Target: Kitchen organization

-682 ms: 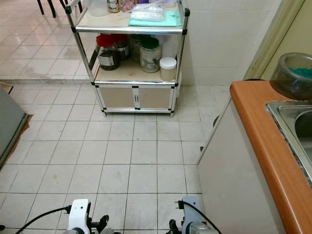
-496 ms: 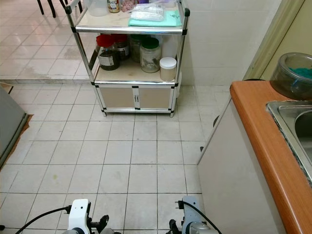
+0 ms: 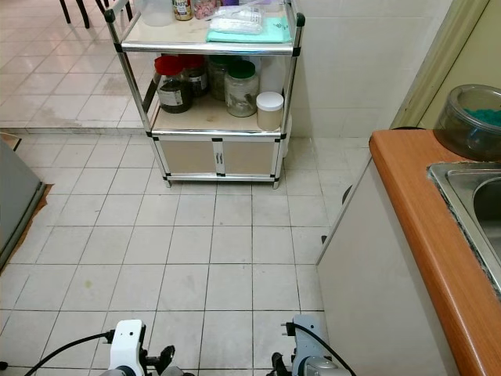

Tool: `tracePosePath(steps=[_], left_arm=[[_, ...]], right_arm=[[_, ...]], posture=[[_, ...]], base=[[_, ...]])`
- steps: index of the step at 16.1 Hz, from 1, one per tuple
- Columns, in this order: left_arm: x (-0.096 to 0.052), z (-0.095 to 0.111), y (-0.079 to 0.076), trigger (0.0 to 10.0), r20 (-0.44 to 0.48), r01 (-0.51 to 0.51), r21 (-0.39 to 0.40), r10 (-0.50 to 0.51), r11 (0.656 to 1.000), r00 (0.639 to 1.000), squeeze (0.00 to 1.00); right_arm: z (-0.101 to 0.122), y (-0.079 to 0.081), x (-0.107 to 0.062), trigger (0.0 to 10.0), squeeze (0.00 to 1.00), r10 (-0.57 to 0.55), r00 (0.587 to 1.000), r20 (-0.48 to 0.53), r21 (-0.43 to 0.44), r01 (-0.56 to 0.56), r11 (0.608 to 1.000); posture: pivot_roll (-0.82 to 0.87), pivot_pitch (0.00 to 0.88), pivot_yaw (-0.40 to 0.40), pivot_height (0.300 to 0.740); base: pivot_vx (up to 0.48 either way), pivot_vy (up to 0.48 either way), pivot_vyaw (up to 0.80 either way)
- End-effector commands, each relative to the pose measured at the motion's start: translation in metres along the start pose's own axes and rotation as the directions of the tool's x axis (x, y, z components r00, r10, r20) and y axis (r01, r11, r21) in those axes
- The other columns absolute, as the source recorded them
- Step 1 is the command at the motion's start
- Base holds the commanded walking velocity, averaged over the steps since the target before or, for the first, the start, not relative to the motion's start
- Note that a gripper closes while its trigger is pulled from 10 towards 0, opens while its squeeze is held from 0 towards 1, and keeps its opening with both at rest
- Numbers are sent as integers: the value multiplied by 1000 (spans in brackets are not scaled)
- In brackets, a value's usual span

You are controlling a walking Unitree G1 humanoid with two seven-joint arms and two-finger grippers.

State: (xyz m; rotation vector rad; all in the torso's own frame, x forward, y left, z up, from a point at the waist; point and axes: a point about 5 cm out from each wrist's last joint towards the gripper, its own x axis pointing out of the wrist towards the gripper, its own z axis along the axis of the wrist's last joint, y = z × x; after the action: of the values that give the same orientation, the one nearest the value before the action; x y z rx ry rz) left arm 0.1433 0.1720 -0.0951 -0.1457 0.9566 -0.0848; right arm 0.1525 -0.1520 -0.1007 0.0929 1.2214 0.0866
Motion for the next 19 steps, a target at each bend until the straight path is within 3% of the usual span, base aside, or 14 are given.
tracePosePath(steps=[1,2,4,5,8,11,12,13,14,15,16,18,19], left_arm=[[20,43,-16,10000,-209,-65,155,97,986,973,0],[20,43,-16,10000,-209,-65,155,97,986,973,0],[18,28,-15,10000,-233,-86,224,140,971,962,0],[17,27,-14,10000,-233,-93,228,147,969,961,0],[19,33,-14,10000,-212,-110,233,161,966,964,0],[20,51,-9,10000,-109,-162,208,187,965,976,0],[20,64,-6,10000,-29,-180,217,191,959,981,106],[20,71,-5,10000,14,-186,224,188,957,982,329],[18,100,-5,10000,177,-176,220,139,959,974,1000],[16,108,-5,10000,220,-169,216,121,962,968,1000],[5,135,-5,10000,381,-179,252,73,951,922,941],[-15,160,-6,10000,513,-177,245,27,953,858,867],[-24,169,-6,10000,569,-201,255,21,946,822,749]], right_arm=[[38,-41,-10,10000,0,-224,973,52,37,222,974],[38,-41,-10,10000,0,-224,973,52,37,222,974],[34,-27,-6,10000,0,-166,983,78,-181,178,967],[33,-26,-6,10000,0,-161,984,78,-201,174,964],[38,-25,-6,10000,0,-165,981,101,-186,182,966],[60,-23,-9,10000,0,-137,971,199,-154,169,974],[73,-18,-11,10000,361,-86,963,256,-180,135,974],[79,-16,-12,10000,910,-66,957,283,-188,123,975],[97,-15,-18,10000,1000,0,933,359,-196,75,978],[101,-15,-20,10000,1000,13,927,375,-201,68,977],[116,-16,-29,10000,1000,46,886,462,-196,51,979],[137,-4,-48,10000,1000,139,783,607,-188,-29,982],[144,3,-60,10000,1000,166,726,667,-206,-34,978]], posture=[[-43,0,-11,740],[-43,0,-11,740],[-54,0,11,740],[-54,0,11,740],[-54,0,10,740],[-59,0,19,740],[-65,0,22,740],[-72,0,26,740],[-78,0,27,740],[-79,0,26,740],[-78,0,25,740],[-80,0,31,740],[-84,0,33,740]], base=[[0,0,0],[0,0,0],[0,0,0],[0,0,0],[0,0,0],[0,0,0],[0,0,0],[0,0,0],[0,0,0],[0,0,0],[0,0,0],[0,0,0],[0,0,0]])
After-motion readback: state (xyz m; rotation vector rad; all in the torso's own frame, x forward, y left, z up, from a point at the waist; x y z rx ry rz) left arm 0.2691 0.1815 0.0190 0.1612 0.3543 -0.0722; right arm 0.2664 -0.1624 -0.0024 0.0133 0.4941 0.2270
